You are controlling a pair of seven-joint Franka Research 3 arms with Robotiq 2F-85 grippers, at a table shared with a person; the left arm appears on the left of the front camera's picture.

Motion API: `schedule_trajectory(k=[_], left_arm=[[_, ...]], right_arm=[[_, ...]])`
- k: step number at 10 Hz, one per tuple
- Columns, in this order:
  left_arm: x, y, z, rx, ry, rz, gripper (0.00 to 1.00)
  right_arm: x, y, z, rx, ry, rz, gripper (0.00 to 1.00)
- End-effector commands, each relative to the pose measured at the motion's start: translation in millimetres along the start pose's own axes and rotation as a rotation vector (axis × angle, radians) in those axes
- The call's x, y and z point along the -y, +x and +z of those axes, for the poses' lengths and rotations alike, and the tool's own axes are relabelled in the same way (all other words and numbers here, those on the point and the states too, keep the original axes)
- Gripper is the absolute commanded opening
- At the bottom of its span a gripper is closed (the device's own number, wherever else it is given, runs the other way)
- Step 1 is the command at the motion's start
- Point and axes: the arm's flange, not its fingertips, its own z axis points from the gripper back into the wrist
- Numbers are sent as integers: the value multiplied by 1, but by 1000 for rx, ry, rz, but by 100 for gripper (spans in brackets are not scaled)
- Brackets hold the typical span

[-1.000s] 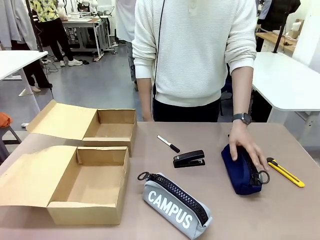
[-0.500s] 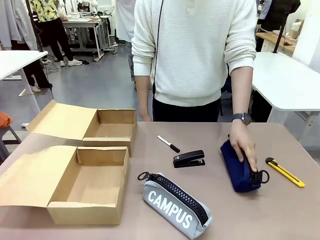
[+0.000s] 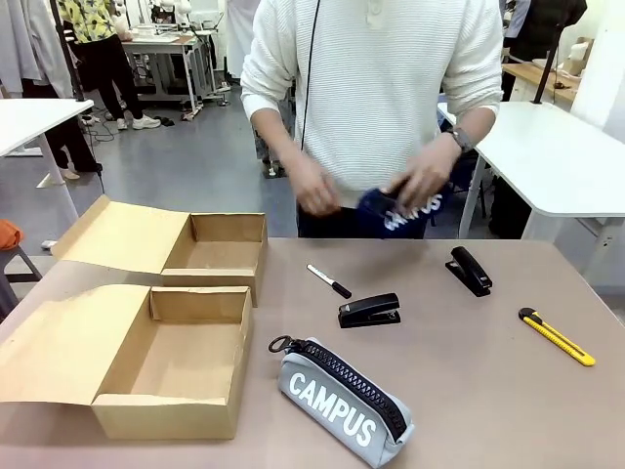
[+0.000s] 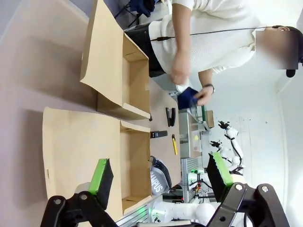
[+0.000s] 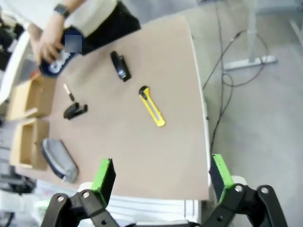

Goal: Place items inside the box.
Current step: Pick up a Pencil pouch or Stapler and place it inside the Mailer Box closest to the robot.

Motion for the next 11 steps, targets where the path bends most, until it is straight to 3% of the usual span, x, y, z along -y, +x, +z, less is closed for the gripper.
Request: schedule_trajectory(k=[1, 3, 4, 5, 7, 8, 9, 10, 11], left_arm=[[0, 0, 1, 3, -16, -23, 100], [0, 0, 1, 3, -16, -23, 100], [0, 0, 1, 3, -16, -23, 100], [0, 0, 1, 3, -16, -23, 100], [0, 0, 1, 3, -16, -23, 100], [0, 0, 1, 3, -16, -23, 100], [0, 0, 1, 3, -16, -23, 100], [0, 0, 1, 3, -16, -23, 100], [0, 0, 1, 3, -16, -23, 100]], right_arm=[[-78, -10, -59, -56, 14, 159, 100], [-157, -27, -123, -234, 188, 379, 100], [-197, -45, -161, -280, 201, 444, 100], [-240, -77, -198, -405, 298, 555, 100], [-290, -140, -236, -595, 387, 699, 100], [-302, -164, -243, -614, 367, 740, 100], [-299, -172, -241, -566, 267, 792, 100], [-341, -57, -193, -629, 383, 705, 100], [-341, -57, -193, -629, 383, 705, 100]])
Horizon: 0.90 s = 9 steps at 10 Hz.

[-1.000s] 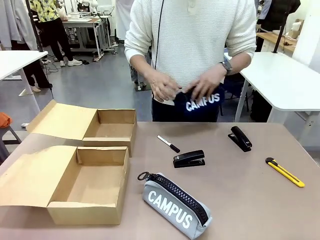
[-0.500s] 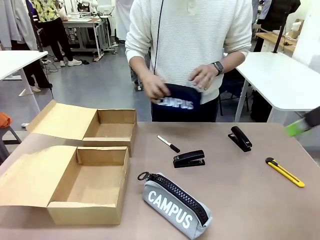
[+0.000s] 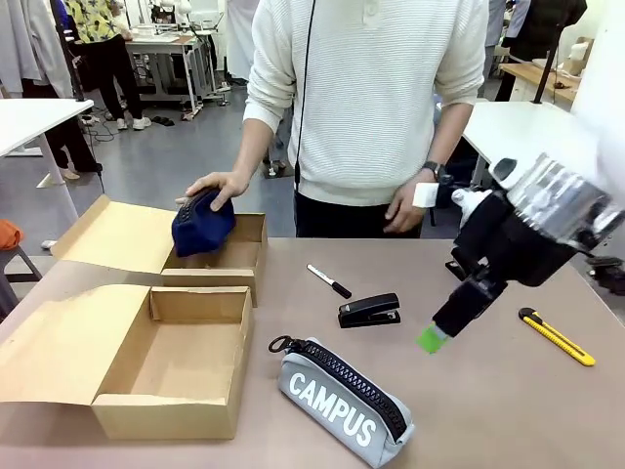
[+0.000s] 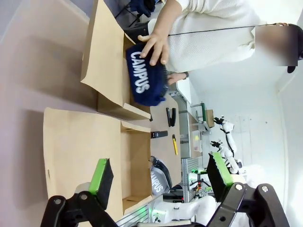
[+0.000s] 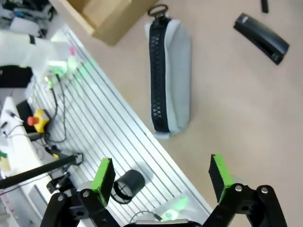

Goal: Place items inside the box.
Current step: Pick up a Pencil pouch or Stapler and place it inside the Mailer Box closest to the robot.

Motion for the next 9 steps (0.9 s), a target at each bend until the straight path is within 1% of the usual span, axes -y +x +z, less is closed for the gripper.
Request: schedule_trajectory(k=[1, 2, 3, 4, 5, 6, 7, 8, 9], left_arm=[[0, 0, 0, 2, -18, -21, 100], [0, 0, 0, 2, -18, -21, 100], [0, 0, 0, 2, -18, -21, 100], [0, 0, 0, 2, -18, -21, 100], [0, 0, 0, 2, -18, -21, 100], [0, 0, 0, 2, -18, -21, 100], [0, 0, 0, 2, -18, -21, 100], [0, 0, 0, 2, -18, -21, 100], [0, 0, 0, 2, -18, -21, 100]], right_arm=[[8, -13, 26, 34, 26, -31, 100], [8, -13, 26, 34, 26, -31, 100], [5, -5, 13, 23, 19, -16, 100], [-19, 16, -6, -57, -112, 134, 100], [-34, 36, -30, -33, -276, 262, 100], [-44, 52, -58, -71, -292, 250, 100], [-50, 63, -79, -59, -273, 280, 100], [-45, 72, -101, -94, -276, 255, 100], [-41, 82, -123, -116, -214, 263, 100]])
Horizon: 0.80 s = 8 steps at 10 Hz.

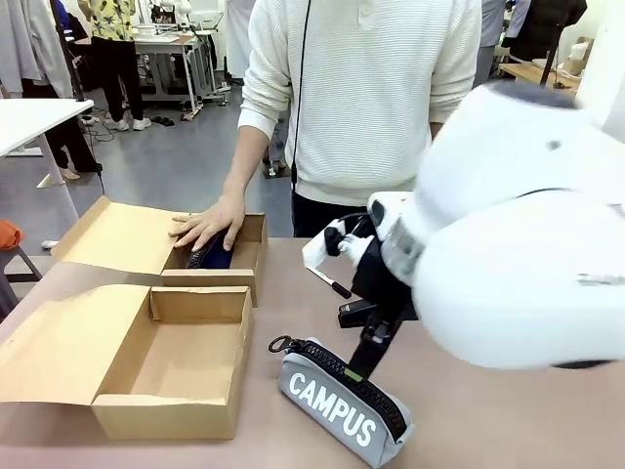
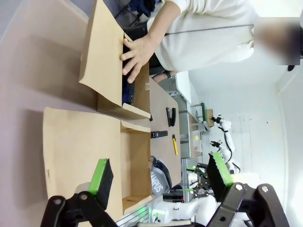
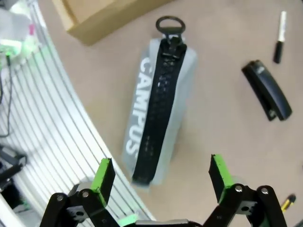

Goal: Place items inside the box.
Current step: Pick up a Pencil pouch or Stapler and place it inside the Mailer Box closest to the robot.

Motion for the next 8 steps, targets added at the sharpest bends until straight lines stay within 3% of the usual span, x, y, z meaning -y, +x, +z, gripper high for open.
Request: schedule_trajectory(k=[1, 6, 8], left_arm=[[0, 0, 0, 3, -18, -22, 100], [0, 0, 0, 3, -18, -22, 100], [0, 0, 0, 3, -18, -22, 100]], right_arm=[[18, 30, -32, -37, 38, -59, 100], [23, 55, -101, -228, 100, -92, 100], [24, 53, -102, -234, 114, -87, 100]])
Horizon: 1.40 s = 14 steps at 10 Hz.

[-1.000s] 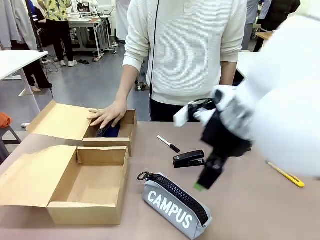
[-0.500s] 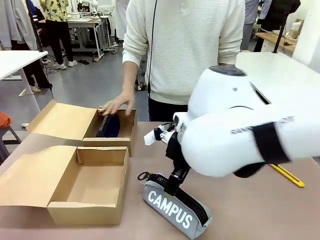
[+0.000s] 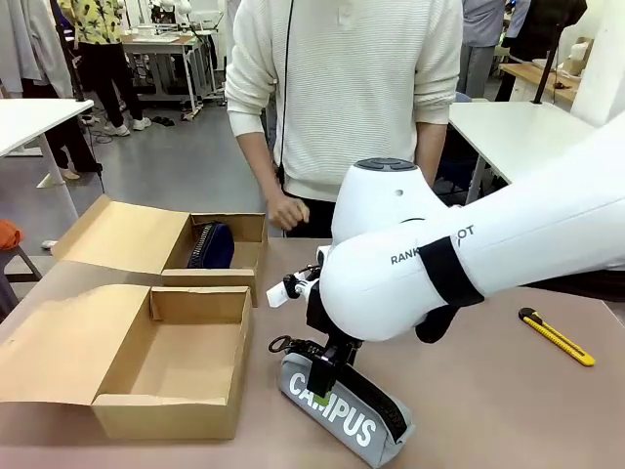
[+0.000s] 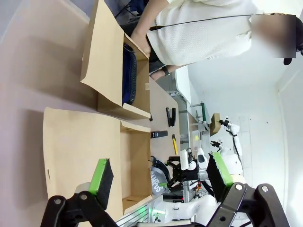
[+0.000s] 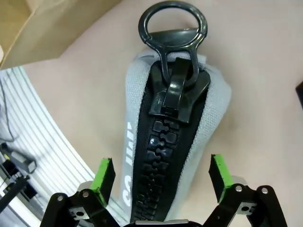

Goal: Place items inside the box.
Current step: Pick up a Pencil pouch or Stapler and place it inside the Mailer Box closest to the robot.

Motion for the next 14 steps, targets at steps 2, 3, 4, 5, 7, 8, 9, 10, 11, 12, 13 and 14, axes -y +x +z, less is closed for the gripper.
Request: schedule_trajectory(k=[2, 3, 4, 5, 7, 8, 9, 10, 11, 12, 13, 14], left_arm=[[0, 0, 0, 3, -17, -21, 100], [0, 0, 0, 3, -17, -21, 100], [0, 0, 0, 3, -17, -21, 100], [0, 0, 0, 3, -17, -21, 100], [0, 0, 0, 3, -17, -21, 100], [0, 0, 0, 3, -17, -21, 100], [0, 0, 0, 3, -17, -21, 100], [0, 0, 0, 3, -17, -21, 100], [0, 0, 0, 3, -17, -21, 100], [0, 0, 0, 3, -17, -21, 100], [0, 0, 0, 3, -17, -21, 100], [0, 0, 0, 3, -17, -21, 100]], right_arm=[[-2, 4, 7, -53, -10, 31, 100], [-3, 2, 6, -93, 1, 49, 41], [-3, 2, 7, -87, -2, 49, 40], [-4, 1, 10, -80, -3, 43, 0], [-5, 0, 11, -91, -11, 30, 0], [-6, -1, 12, -90, -14, 29, 0], [-6, -2, 14, -100, -14, 18, 0], [-7, -4, 16, -107, -4, 2, 0], [-8, -5, 18, -116, 2, -14, 0], [-10, -6, 20, -126, 9, -30, 0], [-11, -9, 23, -145, 30, -39, 0], [-14, -10, 27, -146, 23, -60, 0]])
